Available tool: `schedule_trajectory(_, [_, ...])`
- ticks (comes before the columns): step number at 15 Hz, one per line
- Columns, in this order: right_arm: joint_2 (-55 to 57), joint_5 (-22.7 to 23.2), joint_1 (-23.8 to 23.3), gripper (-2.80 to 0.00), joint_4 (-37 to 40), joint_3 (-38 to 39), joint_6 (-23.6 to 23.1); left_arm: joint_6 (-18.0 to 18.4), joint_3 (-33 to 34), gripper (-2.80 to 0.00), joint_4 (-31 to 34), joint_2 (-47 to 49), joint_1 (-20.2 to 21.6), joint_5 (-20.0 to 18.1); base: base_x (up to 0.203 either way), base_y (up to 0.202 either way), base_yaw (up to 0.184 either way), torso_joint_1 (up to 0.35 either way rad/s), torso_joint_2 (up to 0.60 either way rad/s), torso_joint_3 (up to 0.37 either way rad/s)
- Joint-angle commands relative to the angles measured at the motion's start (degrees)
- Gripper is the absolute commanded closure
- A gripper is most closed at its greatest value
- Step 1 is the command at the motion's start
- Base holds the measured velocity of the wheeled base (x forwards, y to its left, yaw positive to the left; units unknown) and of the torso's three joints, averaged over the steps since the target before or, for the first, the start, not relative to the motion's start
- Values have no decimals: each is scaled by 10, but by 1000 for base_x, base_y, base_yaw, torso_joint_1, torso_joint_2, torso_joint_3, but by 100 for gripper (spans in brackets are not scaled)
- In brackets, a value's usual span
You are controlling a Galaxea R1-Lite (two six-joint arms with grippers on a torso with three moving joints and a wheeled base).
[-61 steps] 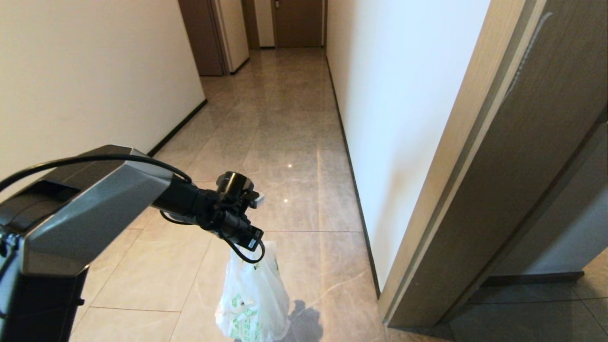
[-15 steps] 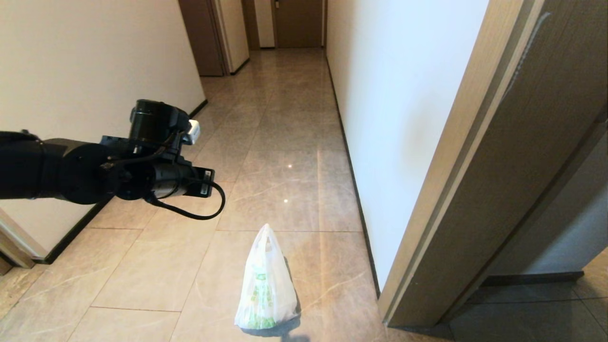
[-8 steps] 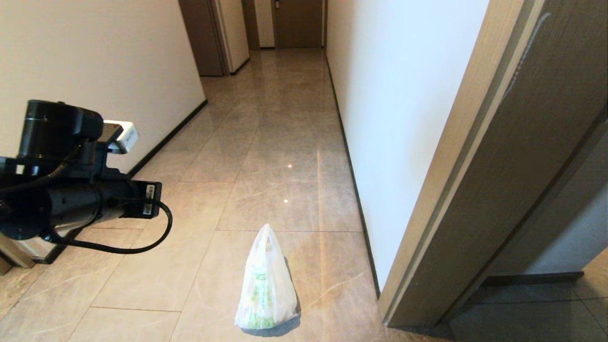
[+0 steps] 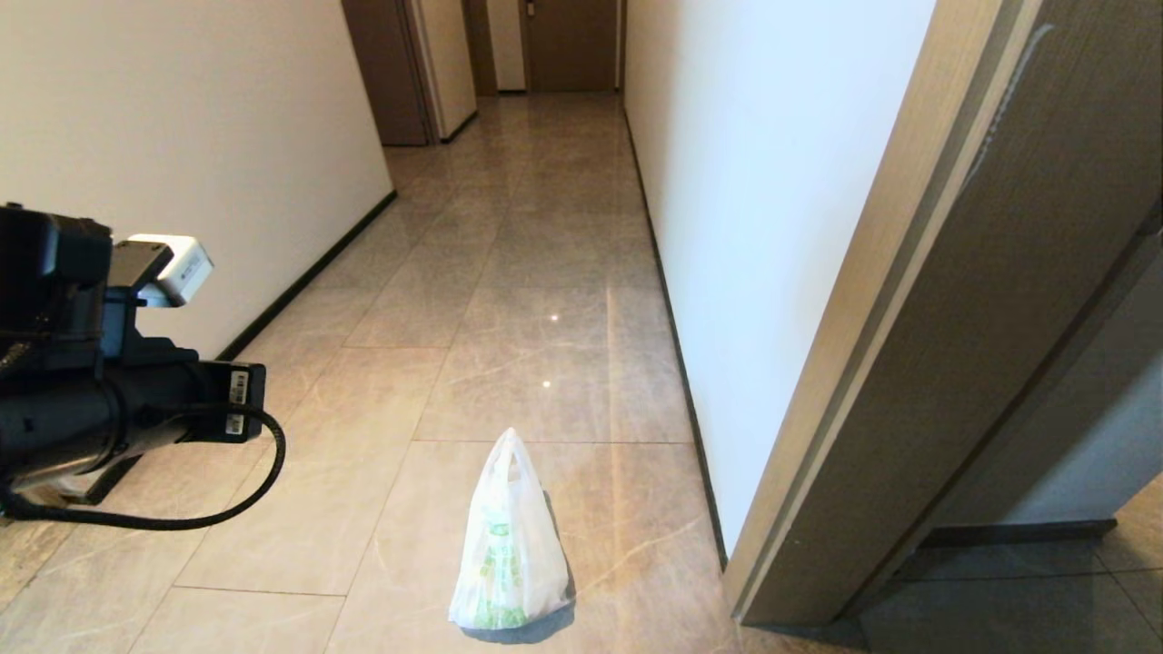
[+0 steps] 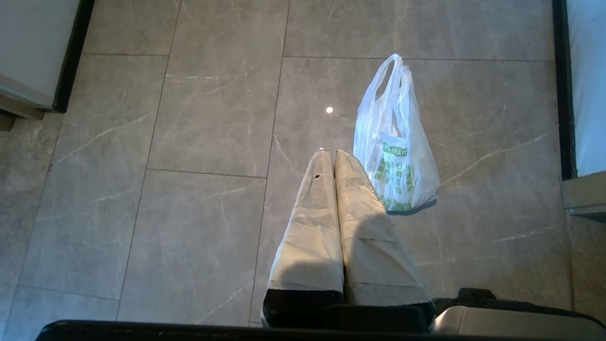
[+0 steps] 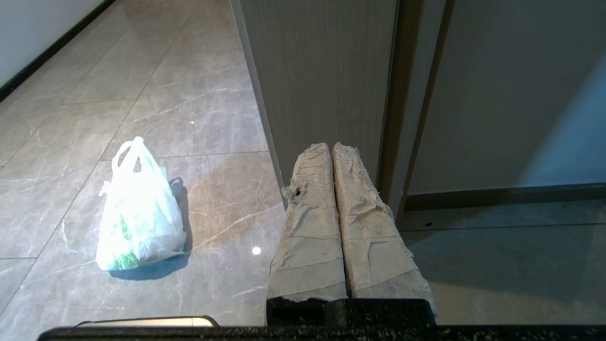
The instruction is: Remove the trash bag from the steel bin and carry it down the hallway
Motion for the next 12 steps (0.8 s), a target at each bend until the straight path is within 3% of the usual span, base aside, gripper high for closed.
schedule_trajectory(1, [-1, 0, 0, 0, 1, 0, 0, 0, 16, 0, 9, -49, 3, 1, 0, 0, 0, 0, 0, 0])
schedule_trajectory(12, [-1, 0, 0, 0, 1, 0, 0, -20, 31, 0, 91, -158, 8, 1, 0, 0, 0, 0, 0, 0])
